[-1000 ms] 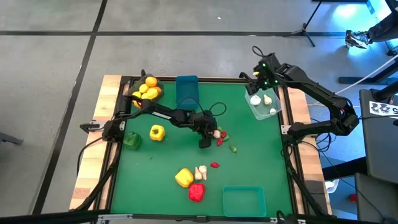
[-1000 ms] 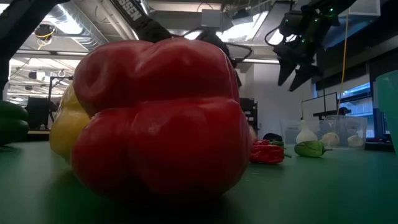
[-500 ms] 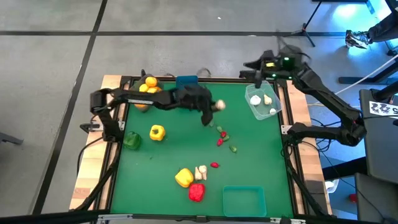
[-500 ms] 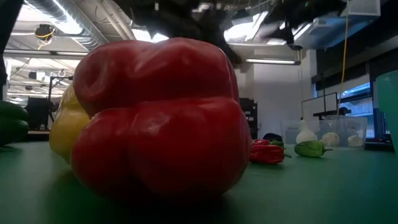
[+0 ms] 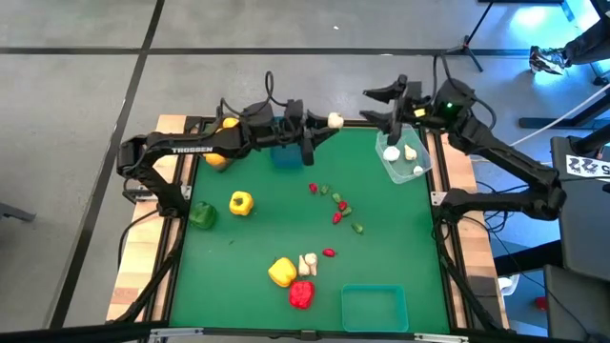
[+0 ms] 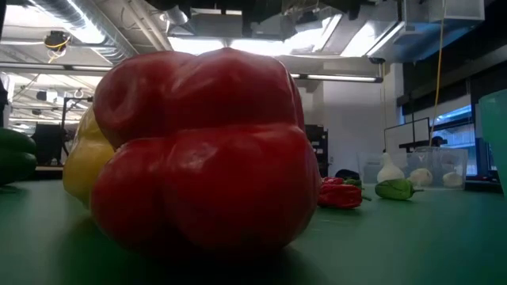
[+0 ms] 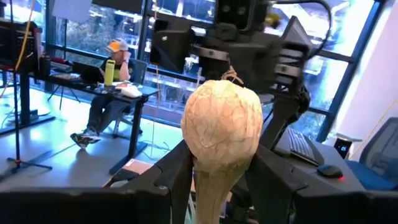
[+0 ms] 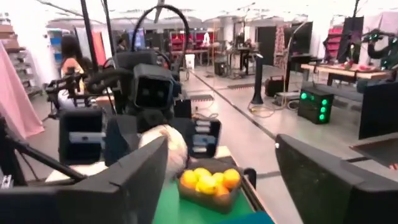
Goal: Sort produce into baskets
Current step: Put the white garlic into white transparent bin
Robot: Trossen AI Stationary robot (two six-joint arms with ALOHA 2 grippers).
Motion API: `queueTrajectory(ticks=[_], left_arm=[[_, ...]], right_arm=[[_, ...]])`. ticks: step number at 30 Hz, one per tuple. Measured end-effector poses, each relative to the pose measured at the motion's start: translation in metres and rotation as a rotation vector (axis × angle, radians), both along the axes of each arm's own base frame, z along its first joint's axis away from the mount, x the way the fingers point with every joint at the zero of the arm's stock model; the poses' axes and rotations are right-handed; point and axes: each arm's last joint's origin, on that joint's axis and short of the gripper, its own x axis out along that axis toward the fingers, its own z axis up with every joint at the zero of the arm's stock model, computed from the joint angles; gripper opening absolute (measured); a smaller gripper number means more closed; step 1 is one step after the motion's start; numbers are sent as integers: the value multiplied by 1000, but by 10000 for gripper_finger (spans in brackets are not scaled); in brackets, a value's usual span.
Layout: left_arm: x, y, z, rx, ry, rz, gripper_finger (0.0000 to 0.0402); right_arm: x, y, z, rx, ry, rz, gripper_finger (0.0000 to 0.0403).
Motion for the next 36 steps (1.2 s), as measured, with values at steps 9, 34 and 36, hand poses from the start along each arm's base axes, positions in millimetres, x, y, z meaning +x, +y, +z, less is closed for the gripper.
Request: queueTrajectory(ticks=[9, 34, 36], left_arm=[[-1, 3, 0, -5, -3, 9, 133], [0, 2, 0, -8, -3, 7, 133], [0, 2, 0, -8, -3, 7, 133]], right_arm=[[26, 18, 6, 68, -29, 104, 393], [79, 15, -6, 112, 108, 149, 358], [79, 15, -7, 107, 116, 144, 341]])
